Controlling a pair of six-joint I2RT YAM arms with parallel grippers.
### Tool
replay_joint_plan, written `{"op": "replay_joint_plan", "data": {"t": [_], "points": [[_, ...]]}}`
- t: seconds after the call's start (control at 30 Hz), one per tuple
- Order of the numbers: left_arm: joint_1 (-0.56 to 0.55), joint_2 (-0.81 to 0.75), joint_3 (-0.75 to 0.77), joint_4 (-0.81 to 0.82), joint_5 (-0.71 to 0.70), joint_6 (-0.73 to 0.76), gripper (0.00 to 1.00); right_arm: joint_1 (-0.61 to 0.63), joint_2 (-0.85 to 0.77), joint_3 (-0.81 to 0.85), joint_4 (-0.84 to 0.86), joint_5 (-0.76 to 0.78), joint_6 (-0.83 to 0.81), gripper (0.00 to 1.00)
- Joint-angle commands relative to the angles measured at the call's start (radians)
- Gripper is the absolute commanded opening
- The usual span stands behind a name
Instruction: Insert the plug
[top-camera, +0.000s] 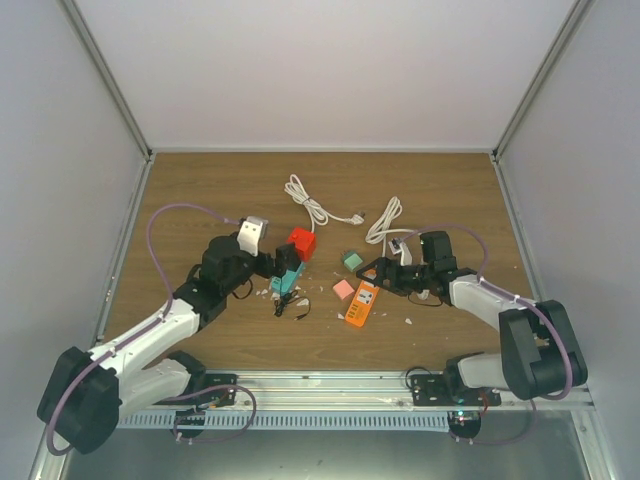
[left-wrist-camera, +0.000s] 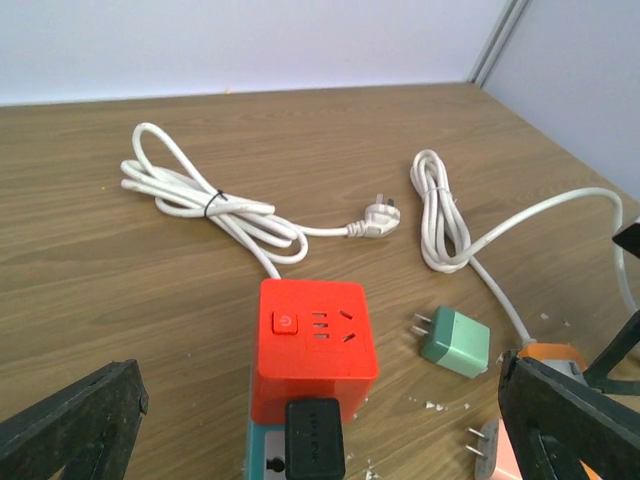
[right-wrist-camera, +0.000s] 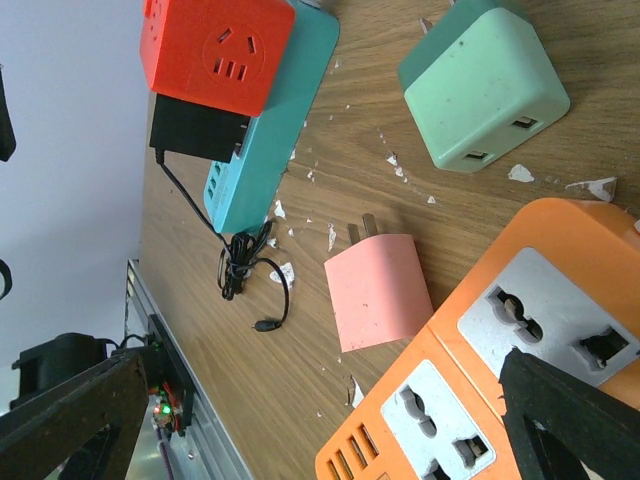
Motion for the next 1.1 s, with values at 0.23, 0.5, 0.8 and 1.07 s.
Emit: {"op": "replay_joint_plan", "data": {"t": [0.23, 0.5, 0.8, 1.07], "points": [[0.036, -0.066, -0.097, 0.179, 0.027, -0.007, 0.89, -0.008, 0.009, -0.009, 0.023, -0.023, -0.013, 0.98], [0.037, 0.120, -0.042, 0.185, 0.056, -0.003, 0.00, -0.008, 0.008, -0.010, 0.023, -0.024, -0.013, 0.98], [0.031, 0.273, -0.039, 0.279, 0.186, -0.008, 0.00, -0.007, 0.018, -0.005, 0.021, -0.022, -0.018, 0.98], [-0.007, 0.348, -0.069, 0.288, 0.175, 0.008, 0.00, -0.007, 0.029, -0.004, 0.021, -0.029, -0.022, 0.97]]}}
